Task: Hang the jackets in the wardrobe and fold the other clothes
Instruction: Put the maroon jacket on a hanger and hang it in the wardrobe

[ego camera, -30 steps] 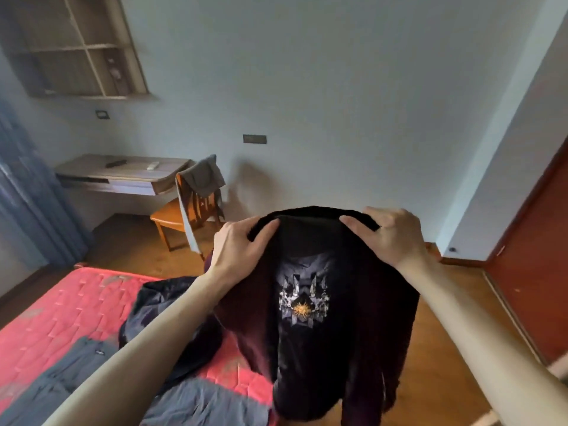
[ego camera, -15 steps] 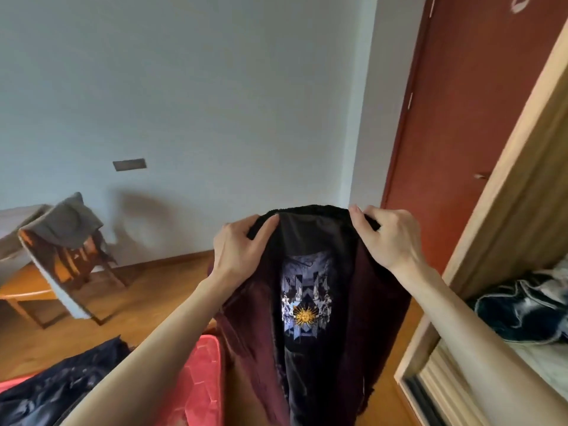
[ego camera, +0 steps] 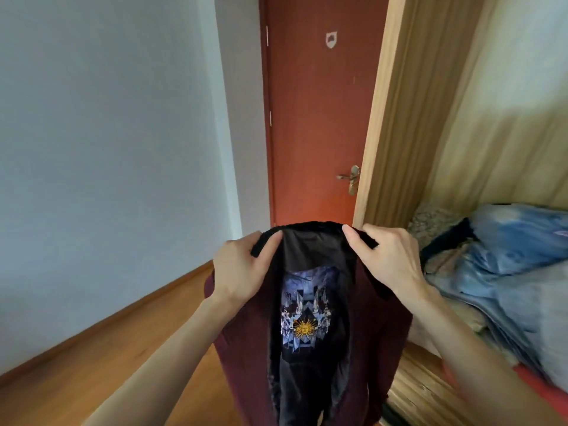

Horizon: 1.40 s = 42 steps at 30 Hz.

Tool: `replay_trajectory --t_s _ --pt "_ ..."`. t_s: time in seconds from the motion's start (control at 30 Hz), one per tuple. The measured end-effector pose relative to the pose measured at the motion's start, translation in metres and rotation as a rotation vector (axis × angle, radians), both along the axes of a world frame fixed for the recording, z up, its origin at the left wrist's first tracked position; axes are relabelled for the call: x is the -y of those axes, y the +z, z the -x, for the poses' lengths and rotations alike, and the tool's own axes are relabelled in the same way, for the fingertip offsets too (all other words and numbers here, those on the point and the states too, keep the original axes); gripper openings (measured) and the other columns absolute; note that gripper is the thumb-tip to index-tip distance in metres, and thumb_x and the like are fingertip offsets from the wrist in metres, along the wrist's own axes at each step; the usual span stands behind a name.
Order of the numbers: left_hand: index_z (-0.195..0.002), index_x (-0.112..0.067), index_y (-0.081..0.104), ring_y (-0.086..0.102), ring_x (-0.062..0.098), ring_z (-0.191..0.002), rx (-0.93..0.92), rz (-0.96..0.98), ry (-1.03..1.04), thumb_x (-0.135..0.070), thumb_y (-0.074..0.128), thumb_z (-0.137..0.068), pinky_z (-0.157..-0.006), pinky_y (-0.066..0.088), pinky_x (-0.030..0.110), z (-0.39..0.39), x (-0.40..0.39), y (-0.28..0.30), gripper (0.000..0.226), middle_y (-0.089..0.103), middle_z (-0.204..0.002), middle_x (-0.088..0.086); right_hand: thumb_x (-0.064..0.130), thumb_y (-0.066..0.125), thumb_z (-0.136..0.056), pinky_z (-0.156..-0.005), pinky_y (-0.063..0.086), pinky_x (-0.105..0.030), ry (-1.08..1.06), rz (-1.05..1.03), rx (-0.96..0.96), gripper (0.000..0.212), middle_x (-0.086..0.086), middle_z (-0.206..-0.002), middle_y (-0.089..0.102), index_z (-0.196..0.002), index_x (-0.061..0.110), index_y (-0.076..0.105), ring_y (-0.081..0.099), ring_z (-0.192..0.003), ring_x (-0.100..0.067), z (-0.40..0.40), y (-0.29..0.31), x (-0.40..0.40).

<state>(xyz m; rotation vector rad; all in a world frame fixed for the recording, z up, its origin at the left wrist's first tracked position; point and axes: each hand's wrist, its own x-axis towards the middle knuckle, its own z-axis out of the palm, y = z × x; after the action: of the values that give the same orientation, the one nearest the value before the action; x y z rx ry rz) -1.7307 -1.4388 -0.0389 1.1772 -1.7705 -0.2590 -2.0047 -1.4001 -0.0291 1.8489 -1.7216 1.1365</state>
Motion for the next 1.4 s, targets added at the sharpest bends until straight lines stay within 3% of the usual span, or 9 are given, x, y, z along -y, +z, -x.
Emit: replay_trajectory --t_s 0.07,0.3,0.57,0.67,0.8,0.93,1.07,1.2,1.4 --pt "-0.059 -0.022 0.038 0.036 0.013 -0.047 0.01 0.026 -0.045 -0.063 0.056 -0.099 -0.05 0.032 0.033 0.009 0.015 0.002 0.06 0.038 -0.047 -0.003 0.058 0.057 -0.097 -0.047 0.024 -0.027 -0.047 -0.002 0.01 0.064 0.005 -0.042 0.017 -0.056 0.026 0.02 0.028 -0.04 -0.019 0.005 0.008 -0.003" --pt "-0.07 -0.016 0.058 0.053 0.015 -0.05 0.058 0.118 -0.165 -0.076 0.04 -0.096 -0.055 0.05 0.041 0.064 0.061 0.024 0.068 0.052 -0.05 -0.002 0.065 0.05 -0.096 -0.045 0.025 -0.031 -0.266 0.018 0.086 0.066 0.001 -0.045 0.021 -0.059 0.017 0.024 0.032 -0.042 -0.017 0.045 0.027 -0.01" --pt "-0.072 -0.024 0.066 0.052 0.016 -0.047 0.036 0.248 -0.283 -0.078 0.041 -0.096 -0.051 0.046 0.032 0.159 0.095 0.071 0.064 0.049 -0.045 -0.003 0.076 0.042 -0.093 -0.048 0.029 -0.021 -0.447 0.046 0.187 0.072 -0.005 -0.045 0.035 -0.061 0.013 0.034 0.045 -0.05 -0.023 0.111 0.06 -0.019" --pt "-0.078 -0.029 0.073 0.054 0.015 -0.048 -0.006 0.259 -0.322 -0.08 0.041 -0.093 -0.056 0.051 0.033 0.193 0.103 0.083 0.062 0.051 -0.045 -0.005 0.079 0.039 -0.09 -0.047 0.029 -0.026 -0.477 0.046 0.196 0.071 -0.003 -0.046 0.033 -0.06 0.015 0.034 0.046 -0.051 -0.023 0.136 0.071 -0.021" --pt "-0.072 -0.021 0.067 0.054 0.021 -0.052 -0.061 0.237 -0.367 -0.091 0.031 -0.085 -0.06 0.051 0.034 0.236 0.118 0.101 0.079 0.054 -0.05 -0.001 0.089 0.027 -0.086 -0.055 0.043 -0.034 -0.528 0.039 0.202 0.079 -0.003 -0.052 0.049 -0.067 0.018 0.054 0.053 -0.055 -0.017 0.173 0.086 -0.014" --pt "-0.07 -0.019 0.064 0.058 0.023 -0.057 -0.046 0.252 -0.39 -0.087 0.035 -0.087 -0.065 0.053 0.037 0.276 0.136 0.126 0.076 0.058 -0.053 0.001 0.082 0.033 -0.088 -0.049 0.033 -0.029 -0.526 0.037 0.205 0.071 -0.003 -0.047 0.039 -0.062 0.016 0.038 0.048 -0.05 -0.016 0.209 0.111 -0.001" --pt "-0.082 -0.021 0.074 0.067 0.019 -0.072 -0.056 0.243 -0.39 -0.085 0.039 -0.088 -0.075 0.056 0.035 0.312 0.151 0.149 0.073 0.071 -0.07 -0.001 0.075 0.037 -0.093 -0.048 0.027 -0.027 -0.527 0.023 0.156 0.071 -0.001 -0.046 0.035 -0.065 0.01 0.041 0.043 -0.047 -0.015 0.247 0.131 0.018" --pt "-0.069 -0.017 0.063 0.06 0.021 -0.062 -0.087 0.234 -0.402 -0.075 0.047 -0.093 -0.068 0.053 0.04 0.341 0.164 0.169 0.064 0.062 -0.058 0.002 0.075 0.037 -0.094 -0.05 0.035 -0.03 -0.511 0.029 0.148 0.075 -0.001 -0.046 0.039 -0.067 0.007 0.051 0.048 -0.049 -0.017 0.279 0.151 0.039" --pt "-0.063 -0.012 0.051 0.048 0.024 -0.054 -0.112 0.246 -0.459 -0.068 0.052 -0.096 -0.053 0.042 0.037 0.372 0.194 0.187 0.065 0.048 -0.05 0.001 0.071 0.045 -0.096 -0.052 0.032 -0.036 -0.438 0.046 0.157 0.067 0.004 -0.047 0.022 -0.059 0.018 0.026 0.031 -0.046 -0.02 0.311 0.17 0.072"
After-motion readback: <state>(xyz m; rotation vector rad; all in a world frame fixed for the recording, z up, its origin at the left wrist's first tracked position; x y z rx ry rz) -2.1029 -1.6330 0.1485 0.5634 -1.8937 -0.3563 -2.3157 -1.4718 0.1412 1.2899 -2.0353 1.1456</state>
